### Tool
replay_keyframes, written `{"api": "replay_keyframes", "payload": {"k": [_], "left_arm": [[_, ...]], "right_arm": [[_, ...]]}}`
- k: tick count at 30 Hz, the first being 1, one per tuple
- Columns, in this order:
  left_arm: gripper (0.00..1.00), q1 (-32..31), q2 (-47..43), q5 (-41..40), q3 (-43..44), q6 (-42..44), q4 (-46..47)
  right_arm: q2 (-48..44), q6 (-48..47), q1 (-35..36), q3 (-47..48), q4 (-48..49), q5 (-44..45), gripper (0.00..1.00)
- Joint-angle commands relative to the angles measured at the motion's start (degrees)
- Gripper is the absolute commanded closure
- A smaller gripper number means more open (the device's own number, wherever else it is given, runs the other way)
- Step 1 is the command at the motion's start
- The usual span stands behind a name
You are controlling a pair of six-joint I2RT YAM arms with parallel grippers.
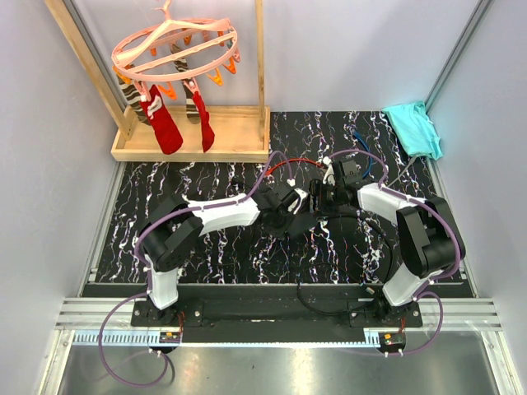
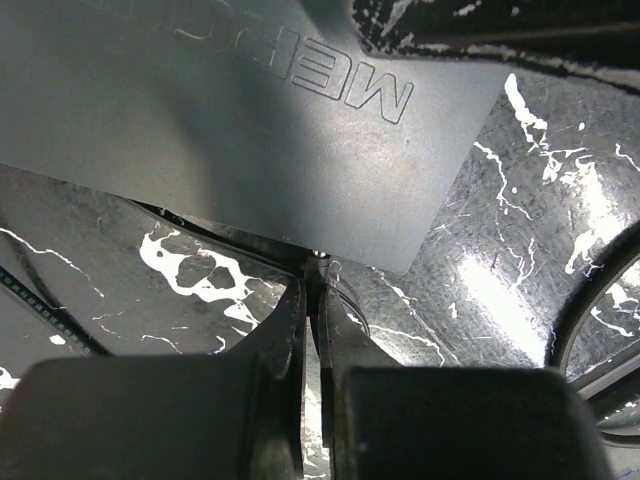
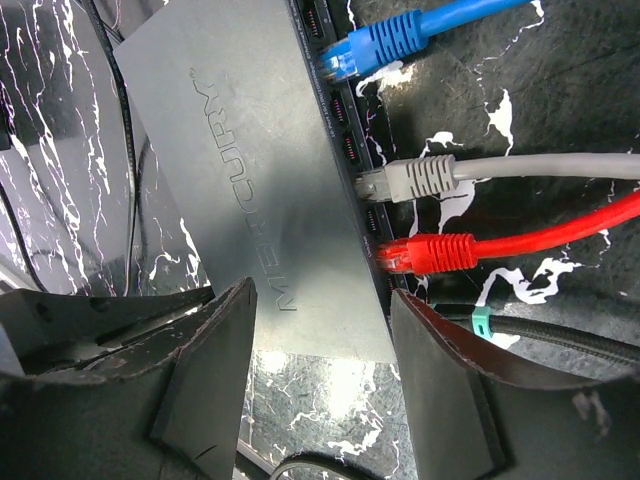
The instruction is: Insert the plug into the switch port
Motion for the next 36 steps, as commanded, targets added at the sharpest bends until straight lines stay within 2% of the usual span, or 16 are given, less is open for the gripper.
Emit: {"api": "replay_keyframes", "payload": {"k": [1, 7, 21, 29, 36], "left_arm": [[1.00, -0.02, -0.10, -0.09, 2.85, -0.31, 2.13], [1.00, -0.11, -0.01, 0.71, 2.93, 0.57, 2.92], [1.00, 0.16, -1.77, 3.95, 3.46, 9.00, 7.84], [1.00, 0.24, -1.07, 3.35, 6.09, 9.36, 8.37], [1.00, 0.77, -1.16, 1.67, 7.94, 5.93, 9.95]], "right_arm": [[0.40, -0.43, 0.13, 0.16, 1.51, -2.82, 0.36], [0.49, -0.69, 0.05, 0.25, 1.60, -3.96, 0.36], [2.16, -5.00, 0.31, -0.10, 3.01, -12.92, 0.38], [4.01, -5.79, 2.33, 0.60, 3.01, -15.92, 0.40], [4.45, -5.18, 3.65, 0.60, 3.10, -17.23, 0.42]]}}
